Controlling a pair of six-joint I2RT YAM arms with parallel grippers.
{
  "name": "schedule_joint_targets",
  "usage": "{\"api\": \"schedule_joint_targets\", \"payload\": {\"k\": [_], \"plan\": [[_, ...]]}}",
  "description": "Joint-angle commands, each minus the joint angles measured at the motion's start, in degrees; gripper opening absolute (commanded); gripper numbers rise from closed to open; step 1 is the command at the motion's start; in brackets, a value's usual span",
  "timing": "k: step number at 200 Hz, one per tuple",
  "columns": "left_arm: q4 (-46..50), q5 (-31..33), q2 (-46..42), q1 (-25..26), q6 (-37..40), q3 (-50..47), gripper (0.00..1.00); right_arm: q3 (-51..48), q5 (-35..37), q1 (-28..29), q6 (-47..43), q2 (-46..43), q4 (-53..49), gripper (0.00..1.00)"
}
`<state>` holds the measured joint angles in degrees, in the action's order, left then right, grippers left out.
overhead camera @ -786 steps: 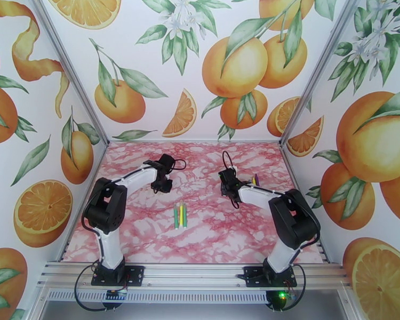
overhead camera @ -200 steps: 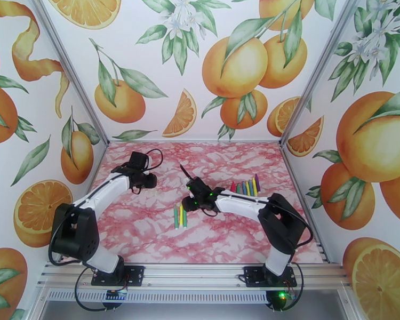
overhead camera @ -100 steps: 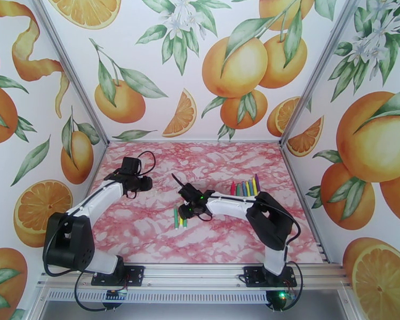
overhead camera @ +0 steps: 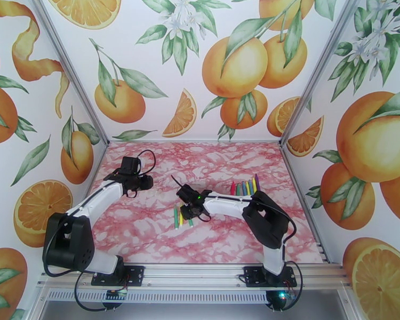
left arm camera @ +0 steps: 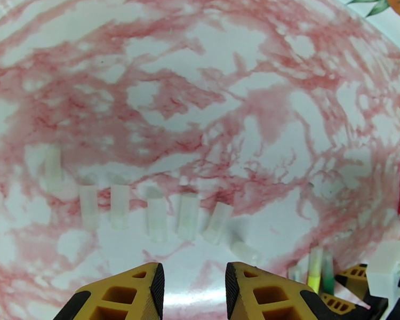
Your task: Open the pen caps
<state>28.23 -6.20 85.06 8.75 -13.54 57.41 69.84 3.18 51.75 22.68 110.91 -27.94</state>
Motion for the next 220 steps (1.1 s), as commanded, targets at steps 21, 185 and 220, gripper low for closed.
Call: {"api": "schedule_joint_targets", "payload": {"k": [21, 185, 220], "plan": [[-1.6, -1.5, -1.3, -0.3, -1.0, -0.5, 0.37, 1.4, 4.7, 0.2, 0.7, 2.1, -3.3, 0.33], [-13.6, -24.4, 3.0, 3.1, -5.8, 1.0, 0.44, -8.5, 8.1, -1.2, -2.0, -11.2, 13.3, 0.16], [-17.8, -27.0, 4.5, 6.3, -8.7, 2.3, 0.5, -12.3, 2.8, -2.9, -1.2, -15.7, 20.8, 0.16]]}}
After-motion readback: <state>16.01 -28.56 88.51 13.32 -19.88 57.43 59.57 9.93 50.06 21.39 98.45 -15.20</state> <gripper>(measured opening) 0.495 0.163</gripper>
